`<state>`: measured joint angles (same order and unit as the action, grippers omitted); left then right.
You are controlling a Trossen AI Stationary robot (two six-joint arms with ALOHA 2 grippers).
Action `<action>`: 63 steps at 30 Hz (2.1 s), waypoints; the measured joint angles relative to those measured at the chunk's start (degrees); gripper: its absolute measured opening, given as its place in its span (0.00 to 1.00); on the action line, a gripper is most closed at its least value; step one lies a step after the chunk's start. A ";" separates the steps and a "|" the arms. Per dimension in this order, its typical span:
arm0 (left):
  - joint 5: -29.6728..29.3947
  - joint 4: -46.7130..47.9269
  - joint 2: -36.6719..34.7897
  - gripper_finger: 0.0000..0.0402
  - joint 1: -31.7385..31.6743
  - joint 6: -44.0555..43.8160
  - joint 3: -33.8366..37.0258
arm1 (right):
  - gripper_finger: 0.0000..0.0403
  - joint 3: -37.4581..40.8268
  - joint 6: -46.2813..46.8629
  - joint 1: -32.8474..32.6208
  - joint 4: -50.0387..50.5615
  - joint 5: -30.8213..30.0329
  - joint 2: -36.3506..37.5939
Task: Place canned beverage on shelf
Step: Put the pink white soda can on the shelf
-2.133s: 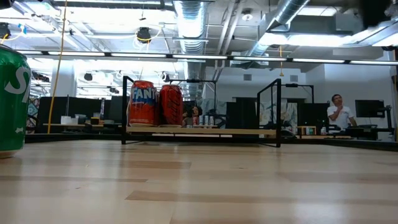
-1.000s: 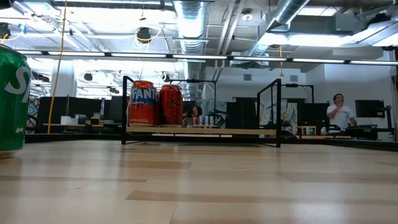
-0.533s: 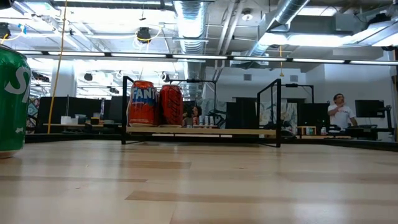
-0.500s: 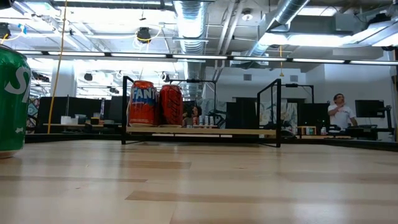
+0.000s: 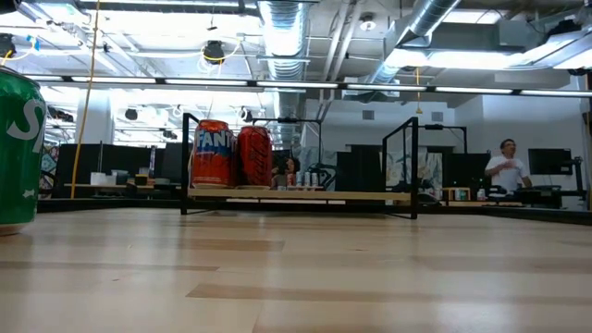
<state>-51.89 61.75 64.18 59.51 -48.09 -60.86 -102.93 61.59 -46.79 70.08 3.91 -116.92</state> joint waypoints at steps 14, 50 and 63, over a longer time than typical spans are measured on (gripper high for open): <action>-1.32 0.03 0.00 0.76 0.00 0.08 0.00 | 0.65 0.06 -0.56 1.56 0.20 0.47 -0.59; -2.28 -0.20 0.00 0.76 0.00 -1.15 0.00 | 0.62 -5.52 -62.96 40.46 1.00 -7.28 -0.03; -3.92 -2.23 0.00 0.76 0.02 -1.13 0.00 | 0.62 -7.33 -71.97 57.52 1.81 -5.55 -0.03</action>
<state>-55.81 59.51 64.18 59.53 -49.21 -60.86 -110.26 -10.38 10.74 71.88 -1.64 -116.95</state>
